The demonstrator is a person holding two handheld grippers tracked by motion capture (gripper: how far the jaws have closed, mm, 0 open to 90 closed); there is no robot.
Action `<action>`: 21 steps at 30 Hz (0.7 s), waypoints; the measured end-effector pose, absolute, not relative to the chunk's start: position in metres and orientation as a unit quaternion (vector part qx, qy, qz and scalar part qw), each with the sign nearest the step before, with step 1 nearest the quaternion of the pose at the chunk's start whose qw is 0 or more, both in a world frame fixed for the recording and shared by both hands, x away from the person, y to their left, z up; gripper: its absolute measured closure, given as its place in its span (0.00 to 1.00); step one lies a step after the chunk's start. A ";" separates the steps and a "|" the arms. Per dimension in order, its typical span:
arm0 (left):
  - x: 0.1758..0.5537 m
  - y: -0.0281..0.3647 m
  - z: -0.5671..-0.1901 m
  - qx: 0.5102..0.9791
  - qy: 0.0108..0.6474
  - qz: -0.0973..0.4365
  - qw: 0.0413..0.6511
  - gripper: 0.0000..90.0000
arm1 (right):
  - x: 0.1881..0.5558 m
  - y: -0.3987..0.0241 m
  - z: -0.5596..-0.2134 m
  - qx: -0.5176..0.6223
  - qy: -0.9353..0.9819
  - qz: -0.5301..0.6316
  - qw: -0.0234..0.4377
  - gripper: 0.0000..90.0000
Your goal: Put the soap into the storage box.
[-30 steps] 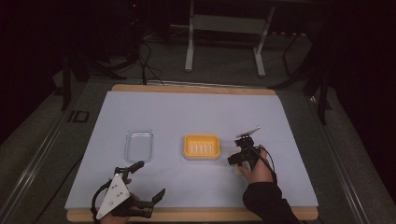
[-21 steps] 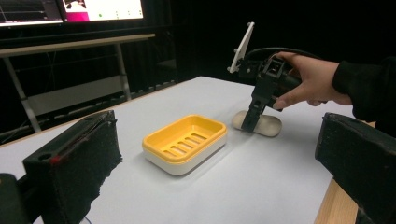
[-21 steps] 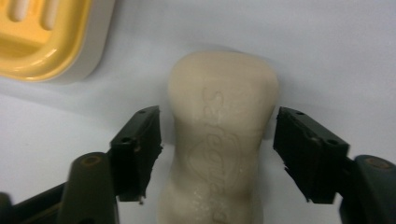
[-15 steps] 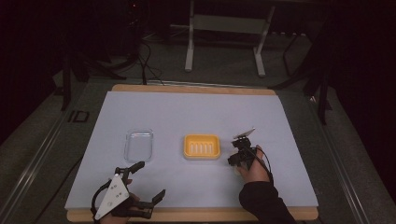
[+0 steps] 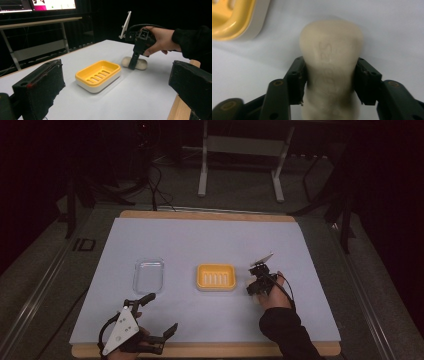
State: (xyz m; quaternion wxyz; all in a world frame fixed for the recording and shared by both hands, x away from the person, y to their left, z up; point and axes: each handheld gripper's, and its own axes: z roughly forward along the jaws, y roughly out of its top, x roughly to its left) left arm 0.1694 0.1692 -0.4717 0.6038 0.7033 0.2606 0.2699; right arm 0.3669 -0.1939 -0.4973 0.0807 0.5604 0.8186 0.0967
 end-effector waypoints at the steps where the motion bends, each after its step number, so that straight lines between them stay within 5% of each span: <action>1: 0.169 0.169 -0.472 0.703 0.261 0.270 0.604 0.00 | 0.367 -0.194 -0.497 0.560 0.819 0.097 0.081 0.55; 6: 0.170 0.169 -0.472 0.705 0.260 0.270 0.603 0.00 | 0.373 -0.193 -0.487 0.489 0.858 0.095 0.125 0.56; 10: 0.169 0.169 -0.472 0.704 0.260 0.271 0.603 0.00 | 0.383 -0.200 -0.487 0.478 0.869 0.106 0.070 0.56; 13: 0.170 0.169 -0.472 0.705 0.261 0.270 0.602 0.00 | 0.385 -0.203 -0.485 0.452 0.881 0.100 0.095 0.56; 21: 0.170 0.169 -0.472 0.705 0.262 0.269 0.602 0.00 | 0.398 -0.210 -0.480 0.397 0.910 0.091 0.072 0.56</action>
